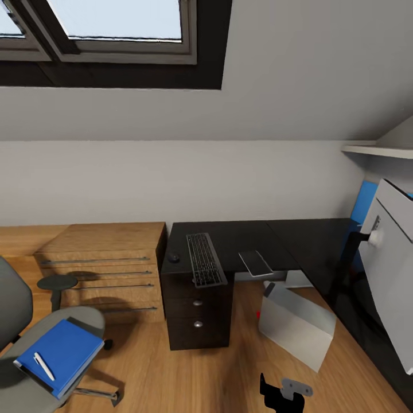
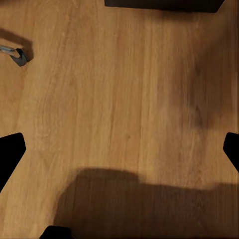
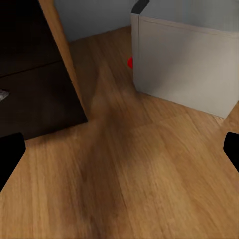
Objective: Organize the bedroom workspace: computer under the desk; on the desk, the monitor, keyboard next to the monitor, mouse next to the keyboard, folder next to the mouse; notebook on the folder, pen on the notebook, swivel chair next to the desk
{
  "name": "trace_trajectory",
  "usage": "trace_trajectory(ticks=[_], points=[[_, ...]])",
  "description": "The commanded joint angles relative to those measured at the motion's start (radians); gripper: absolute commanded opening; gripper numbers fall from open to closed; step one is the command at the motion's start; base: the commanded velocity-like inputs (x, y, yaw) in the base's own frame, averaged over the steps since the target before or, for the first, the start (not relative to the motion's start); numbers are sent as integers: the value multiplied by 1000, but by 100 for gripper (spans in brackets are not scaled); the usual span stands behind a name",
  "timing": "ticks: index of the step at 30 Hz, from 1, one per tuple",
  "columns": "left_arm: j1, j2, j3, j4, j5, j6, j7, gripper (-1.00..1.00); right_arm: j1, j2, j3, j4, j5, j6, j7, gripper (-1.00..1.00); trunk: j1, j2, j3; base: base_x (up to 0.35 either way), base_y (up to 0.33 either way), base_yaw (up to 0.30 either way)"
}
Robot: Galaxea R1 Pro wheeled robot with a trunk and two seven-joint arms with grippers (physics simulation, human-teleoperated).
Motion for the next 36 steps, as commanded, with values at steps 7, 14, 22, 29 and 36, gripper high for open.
trace_trajectory(ticks=[7, 14, 22, 29, 36], points=[[-1, 0, -7, 5, 9, -3, -57, 100, -1, 0, 8, -7, -4, -19, -5, 100, -27, 49, 21, 0, 0, 0], [-2, 0, -5, -165, 7, -3, -119, 100, -2, -30, 2, -201, -8, -106, -46, 100, -54, 98, 43, 0, 0, 0], [-3, 1, -6, -606, -2, 249, -76, 100, -2, -37, 6, -798, -5, 469, -383, 100, -84, 154, 68, 0, 0, 0], [-3, 2, -3, -841, -3, 474, 15, 100, -2, -40, -7, -1127, -12, 875, -455, 100, -111, 203, 90, 0, 0, 0], [-3, 78, 27, -910, 0, 517, 40, 100, 44, -38, -14, -1282, -4, 1036, -471, 100, -119, 217, 96, 0, 0, 0]])
